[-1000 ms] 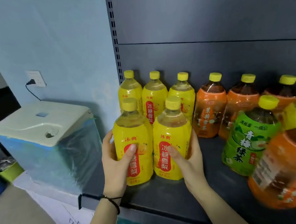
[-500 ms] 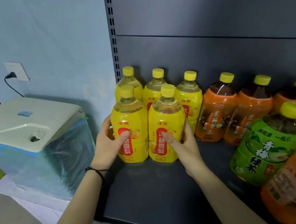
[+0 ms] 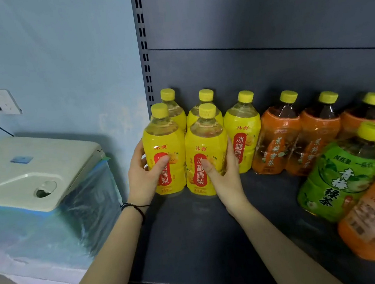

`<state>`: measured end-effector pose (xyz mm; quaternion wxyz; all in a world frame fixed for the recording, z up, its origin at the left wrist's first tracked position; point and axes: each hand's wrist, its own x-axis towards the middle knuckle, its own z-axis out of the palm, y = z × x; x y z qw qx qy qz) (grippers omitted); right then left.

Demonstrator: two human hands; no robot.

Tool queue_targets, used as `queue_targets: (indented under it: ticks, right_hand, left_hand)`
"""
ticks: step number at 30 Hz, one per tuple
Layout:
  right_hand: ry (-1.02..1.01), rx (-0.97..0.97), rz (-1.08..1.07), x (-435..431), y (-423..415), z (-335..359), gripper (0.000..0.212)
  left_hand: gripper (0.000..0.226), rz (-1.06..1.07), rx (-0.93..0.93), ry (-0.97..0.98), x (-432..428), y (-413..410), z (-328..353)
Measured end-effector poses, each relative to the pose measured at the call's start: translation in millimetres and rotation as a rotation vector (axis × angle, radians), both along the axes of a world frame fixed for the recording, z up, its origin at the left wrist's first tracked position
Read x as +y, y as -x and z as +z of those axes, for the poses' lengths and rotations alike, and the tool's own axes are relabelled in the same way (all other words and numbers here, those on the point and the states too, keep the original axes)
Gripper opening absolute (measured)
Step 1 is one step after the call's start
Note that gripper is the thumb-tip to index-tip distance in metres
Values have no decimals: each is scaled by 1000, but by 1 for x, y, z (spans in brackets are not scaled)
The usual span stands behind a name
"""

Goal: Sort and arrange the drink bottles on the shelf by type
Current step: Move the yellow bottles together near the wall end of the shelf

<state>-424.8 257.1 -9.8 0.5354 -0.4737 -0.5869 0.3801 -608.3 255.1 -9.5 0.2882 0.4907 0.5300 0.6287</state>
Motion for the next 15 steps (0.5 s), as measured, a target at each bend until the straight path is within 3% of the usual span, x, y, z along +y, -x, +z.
queue_targets:
  ticks: [3, 9, 12, 15]
  right_hand:
    - [17, 35, 9, 0, 0, -2, 97]
    - [70, 93, -14, -7, 4, -6, 83]
    - [92, 96, -23, -13, 4, -1, 88]
    - [130, 103, -52, -25, -6, 5, 68]
  left_hand:
    - [76, -77, -13, 11, -2, 6, -2]
    - [76, -225, 39, 74, -10, 22, -12]
    - [78, -141, 67, 149, -20, 24, -20]
    - [54, 28, 125, 172, -38, 21, -26]
